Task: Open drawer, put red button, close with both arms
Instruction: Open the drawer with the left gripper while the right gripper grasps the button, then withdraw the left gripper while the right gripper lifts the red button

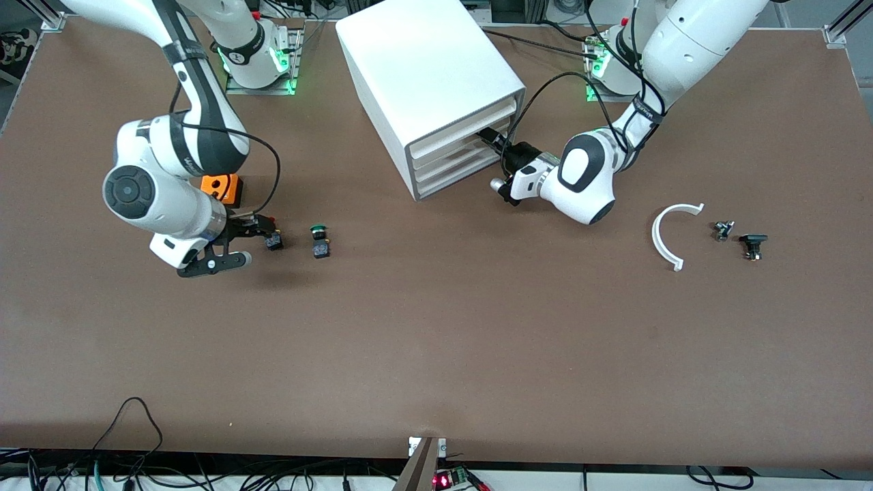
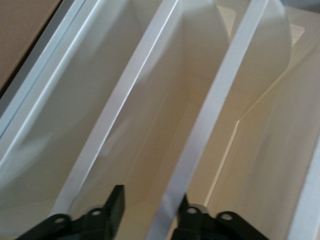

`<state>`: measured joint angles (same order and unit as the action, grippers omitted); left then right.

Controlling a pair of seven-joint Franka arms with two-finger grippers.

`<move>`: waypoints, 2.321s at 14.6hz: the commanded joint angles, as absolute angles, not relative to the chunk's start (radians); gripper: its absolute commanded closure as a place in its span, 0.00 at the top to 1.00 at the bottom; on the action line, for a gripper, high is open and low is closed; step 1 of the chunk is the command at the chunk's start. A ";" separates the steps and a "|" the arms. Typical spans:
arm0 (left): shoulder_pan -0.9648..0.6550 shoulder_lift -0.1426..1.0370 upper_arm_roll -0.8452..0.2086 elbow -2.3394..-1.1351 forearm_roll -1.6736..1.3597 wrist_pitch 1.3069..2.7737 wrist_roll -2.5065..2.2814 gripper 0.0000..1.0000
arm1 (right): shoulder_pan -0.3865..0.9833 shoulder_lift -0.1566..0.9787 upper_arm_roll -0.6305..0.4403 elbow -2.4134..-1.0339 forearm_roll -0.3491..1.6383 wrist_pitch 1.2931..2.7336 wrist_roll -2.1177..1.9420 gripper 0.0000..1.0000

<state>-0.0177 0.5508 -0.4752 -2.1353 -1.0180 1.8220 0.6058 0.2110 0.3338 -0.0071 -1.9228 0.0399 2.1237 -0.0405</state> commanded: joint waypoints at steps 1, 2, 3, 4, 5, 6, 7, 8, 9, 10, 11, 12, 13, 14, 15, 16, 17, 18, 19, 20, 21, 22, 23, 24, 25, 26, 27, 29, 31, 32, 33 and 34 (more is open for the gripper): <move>-0.002 0.511 -0.479 -2.160 -1.045 1.830 0.717 0.00 | 0.206 0.333 -0.002 -2.020 0.038 2.226 -0.080 1.00; 0.000 0.511 -0.476 -2.155 -1.046 1.830 0.736 0.00 | 0.206 0.337 -0.003 -2.051 0.038 2.258 -0.080 1.00; 0.015 0.511 -0.469 -2.152 -1.049 1.830 0.730 0.00 | 0.206 0.341 -0.003 -2.084 0.038 2.298 -0.080 1.00; 0.037 0.509 -0.466 -2.149 -1.049 1.833 0.729 0.00 | 0.204 0.347 -0.003 -2.117 0.038 2.348 -0.084 1.00; 0.057 0.506 -0.459 -2.146 -1.049 1.833 0.729 0.00 | 0.204 0.354 -0.003 -2.138 0.038 2.396 -0.098 1.00; 0.072 0.503 -0.439 -2.143 -1.049 1.835 0.730 0.00 | 0.204 0.368 -0.003 -2.146 0.038 2.420 -0.101 1.00; 0.086 0.497 -0.424 -2.131 -1.049 1.833 0.730 0.00 | 0.206 0.383 -0.003 -2.146 0.040 2.427 -0.100 1.00; 0.097 0.495 -0.407 -2.123 -1.051 1.835 0.730 0.00 | 0.204 0.393 -0.003 -2.146 0.040 2.434 -0.100 1.00; 0.104 0.491 -0.385 -2.103 -1.051 1.835 0.730 0.00 | 0.203 0.408 -0.003 -2.143 0.040 2.439 -0.100 1.00; 0.110 0.491 -0.367 -2.086 -1.049 1.835 0.729 0.00 | 0.202 0.417 -0.003 -2.141 0.040 2.441 -0.100 1.00; 0.113 0.491 -0.356 -2.077 -1.049 1.835 0.730 0.00 | 0.202 0.426 -0.003 -2.140 0.040 2.442 -0.100 1.00; 0.117 0.492 -0.347 -2.060 -1.049 1.835 0.730 0.00 | 0.202 0.431 -0.002 -2.140 0.041 2.444 -0.100 1.00; 0.126 0.491 -0.328 -2.043 -1.048 1.835 0.727 0.00 | 0.202 0.433 -0.003 -2.140 0.041 2.444 -0.100 1.00; 0.129 0.491 -0.325 -2.031 -1.048 1.833 0.724 0.06 | 0.202 0.433 -0.003 -2.141 0.040 2.445 -0.100 1.00; 0.141 0.482 -0.324 -2.028 -1.048 1.832 0.724 0.98 | 0.201 0.433 -0.002 -2.144 0.041 2.445 -0.100 1.00; 0.152 0.470 -0.324 -2.028 -1.048 1.832 0.718 1.00 | 0.199 0.433 -0.003 -2.146 0.041 2.444 -0.100 0.97; 0.155 0.460 -0.324 -2.026 -1.048 1.833 0.722 1.00 | 0.198 0.433 -0.003 -2.146 0.041 2.444 -0.100 0.87; 0.159 0.450 -0.324 -2.026 -1.046 1.836 0.721 1.00 | 0.198 0.434 -0.002 -2.146 0.043 2.442 -0.100 0.75; 0.166 0.442 -0.322 -2.026 -1.040 1.839 0.719 1.00 | 0.198 0.433 -0.003 -2.146 0.044 2.439 -0.098 0.66; 0.172 0.422 -0.319 -2.026 -1.032 1.864 0.722 1.00 | 0.198 0.434 -0.003 -2.146 0.046 2.438 -0.097 0.60; 0.176 0.402 -0.319 -2.026 -1.019 1.908 0.727 1.00 | 0.198 0.434 -0.003 -2.146 0.046 2.439 -0.098 0.58; 0.184 0.376 -0.319 -2.026 -0.978 1.936 0.727 1.00 | 0.198 0.442 -0.003 -2.143 0.046 2.439 -0.098 0.55; 0.190 0.347 -0.318 -2.026 -0.938 1.959 0.723 1.00 | 0.198 0.445 -0.003 -2.143 0.046 2.439 -0.098 0.54; 0.204 0.315 -0.307 -2.028 -0.914 1.997 0.718 1.00 | 0.198 0.446 -0.003 -2.141 0.046 2.441 -0.098 0.51; 0.222 0.284 -0.289 -2.028 -0.910 2.031 0.716 1.00 | 0.198 0.446 -0.003 -2.141 0.046 2.441 -0.097 0.49; 0.236 0.246 -0.266 -2.025 -0.908 2.037 0.716 1.00 | 0.198 0.452 -0.003 -2.138 0.046 2.441 -0.100 0.46; 0.241 0.224 -0.259 -2.025 -0.902 2.040 0.716 1.00 | 0.198 0.456 -0.003 -2.137 0.046 2.442 -0.100 0.44; 0.258 0.177 -0.235 -2.039 -0.893 2.034 0.718 1.00 | 0.198 0.459 -0.003 -2.134 0.046 2.442 -0.100 0.42; 0.284 0.112 -0.227 -2.028 -0.759 2.019 0.715 1.00 | 0.198 0.459 -0.003 -2.129 0.046 2.444 -0.097 0.40; 0.285 0.079 -0.212 -2.008 -0.659 2.014 0.710 1.00 | 0.198 0.459 -0.003 -2.114 0.046 2.441 -0.095 0.40; 0.287 0.057 -0.203 -1.972 -0.578 1.991 0.690 1.00 | 0.198 0.456 -0.003 -2.102 0.046 2.439 -0.097 0.39; 0.287 0.039 -0.195 -1.929 -0.486 1.947 0.640 1.00 | 0.198 0.451 -0.003 -2.082 0.046 2.434 -0.100 0.38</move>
